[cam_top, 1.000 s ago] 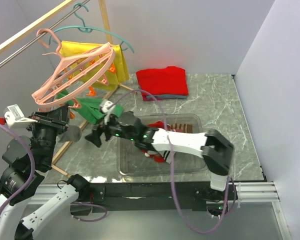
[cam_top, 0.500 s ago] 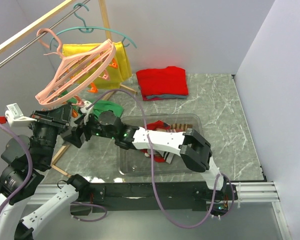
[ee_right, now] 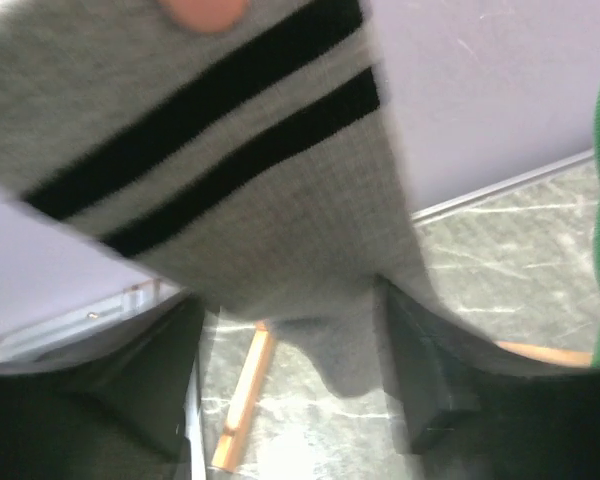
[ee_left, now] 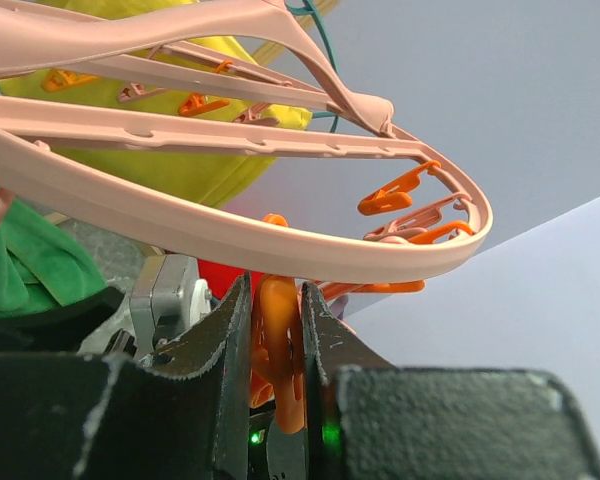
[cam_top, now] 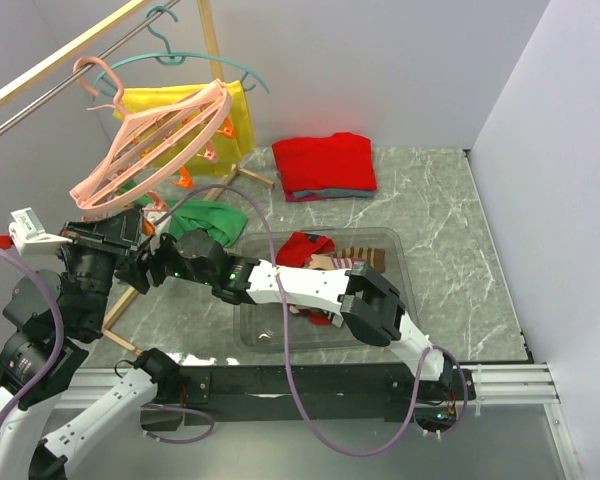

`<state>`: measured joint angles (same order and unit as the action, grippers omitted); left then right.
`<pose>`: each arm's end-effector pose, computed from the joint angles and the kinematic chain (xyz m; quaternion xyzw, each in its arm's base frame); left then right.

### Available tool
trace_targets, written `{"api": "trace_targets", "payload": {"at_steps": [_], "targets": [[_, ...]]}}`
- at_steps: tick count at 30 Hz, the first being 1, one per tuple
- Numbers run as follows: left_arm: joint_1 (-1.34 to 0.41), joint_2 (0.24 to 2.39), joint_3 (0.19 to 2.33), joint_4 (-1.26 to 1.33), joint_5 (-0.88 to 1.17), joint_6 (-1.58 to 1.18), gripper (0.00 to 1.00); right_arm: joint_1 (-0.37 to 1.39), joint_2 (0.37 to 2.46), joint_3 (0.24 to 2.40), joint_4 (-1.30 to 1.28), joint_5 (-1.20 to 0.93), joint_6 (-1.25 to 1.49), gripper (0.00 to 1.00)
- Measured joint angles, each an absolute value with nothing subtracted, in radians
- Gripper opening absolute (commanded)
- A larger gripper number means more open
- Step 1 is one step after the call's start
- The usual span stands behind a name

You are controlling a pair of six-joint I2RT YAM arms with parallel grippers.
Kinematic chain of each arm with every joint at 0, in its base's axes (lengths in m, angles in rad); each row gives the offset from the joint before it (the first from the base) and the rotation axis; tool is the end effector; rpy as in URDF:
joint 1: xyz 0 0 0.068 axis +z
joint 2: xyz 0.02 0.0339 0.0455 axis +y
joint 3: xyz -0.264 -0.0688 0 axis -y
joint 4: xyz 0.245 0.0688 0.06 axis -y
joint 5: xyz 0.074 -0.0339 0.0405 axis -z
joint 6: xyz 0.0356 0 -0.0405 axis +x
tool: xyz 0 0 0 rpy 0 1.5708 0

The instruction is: Remove the socks clipped to the hanger

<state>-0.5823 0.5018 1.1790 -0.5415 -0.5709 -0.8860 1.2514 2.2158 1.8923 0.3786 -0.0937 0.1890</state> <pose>0.0481 -0.0086 0.4548 -0.3052 0.5916 -0.3469 0.6608 0.1662 0.5131 0.3095 -0.3771 0.5748 0.5027 0.5241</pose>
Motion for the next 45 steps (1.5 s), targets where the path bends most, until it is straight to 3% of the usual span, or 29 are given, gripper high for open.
{"api": "trace_targets", "payload": {"at_steps": [2,4,7,10,12,14,15,16,19,22,26,30,32,33,34,36,39,40,42,43,45], "targets": [[-0.582,0.502,1.179,-0.545,-0.574,-0.886,0.14,1.253,2.218,1.893,0.379,-0.096,0.196,0.46],[-0.582,0.501,1.179,-0.545,-0.577,-0.886,0.14,1.254,2.218,1.898,0.382,-0.099,0.205,0.43],[-0.582,0.501,1.179,-0.545,-0.581,-0.886,0.17,1.257,2.218,1.899,0.394,-0.107,0.215,0.30],[-0.582,0.498,1.179,-0.545,-0.582,-0.886,0.20,1.261,2.218,1.899,0.399,-0.119,0.217,0.10],[-0.582,0.495,1.177,-0.545,-0.582,-0.886,0.20,1.264,2.218,1.899,0.405,-0.127,0.219,0.09],[-0.582,0.492,1.177,-0.545,-0.582,-0.886,0.20,1.267,2.217,1.898,0.409,-0.129,0.220,0.16],[-0.582,0.491,1.176,-0.545,-0.582,-0.886,0.20,1.268,2.217,1.898,0.410,-0.129,0.221,0.25],[-0.582,0.489,1.176,-0.545,-0.582,-0.886,0.20,1.270,2.217,1.898,0.409,-0.129,0.222,0.48],[-0.582,0.486,1.175,-0.544,-0.583,-0.886,0.20,1.272,2.217,1.898,0.407,-0.109,0.222,0.78],[-0.582,0.486,1.175,-0.545,-0.583,-0.886,0.19,1.274,2.218,1.907,0.385,-0.079,0.205,0.87],[-0.582,0.486,1.175,-0.534,-0.579,-0.889,0.19,1.274,2.230,1.963,0.344,-0.043,0.191,0.85],[-0.582,0.486,1.175,-0.528,-0.577,-0.894,0.19,1.271,2.253,2.025,0.328,0.004,0.181,0.69],[-0.582,0.486,1.175,-0.528,-0.580,-0.895,0.20,1.271,2.268,2.050,0.329,0.015,0.178,0.51],[-0.582,0.486,1.175,-0.529,-0.583,-0.895,0.21,1.271,2.274,2.057,0.332,0.016,0.177,0.35],[-0.582,0.486,1.175,-0.532,-0.585,-0.894,0.24,1.271,2.277,2.059,0.337,0.014,0.176,0.28],[-0.582,0.485,1.175,-0.537,-0.589,-0.893,0.37,1.271,2.278,2.054,0.348,0.007,0.181,0.12],[-0.582,0.479,1.165,-0.534,-0.588,-0.882,0.57,1.274,2.277,2.035,0.377,-0.015,0.177,0.00],[-0.582,0.474,1.158,-0.529,-0.588,-0.877,0.65,1.277,2.276,2.022,0.386,-0.021,0.179,0.00],[-0.582,0.457,1.141,-0.518,-0.579,-0.873,0.73,1.284,2.274,1.999,0.396,-0.033,0.179,0.00],[-0.583,0.448,1.134,-0.515,-0.574,-0.866,0.83,1.287,2.272,1.982,0.403,-0.044,0.179,0.00],[-0.583,0.435,1.124,-0.515,-0.563,-0.852,0.90,1.295,2.268,1.952,0.410,-0.065,0.188,0.00]]}}
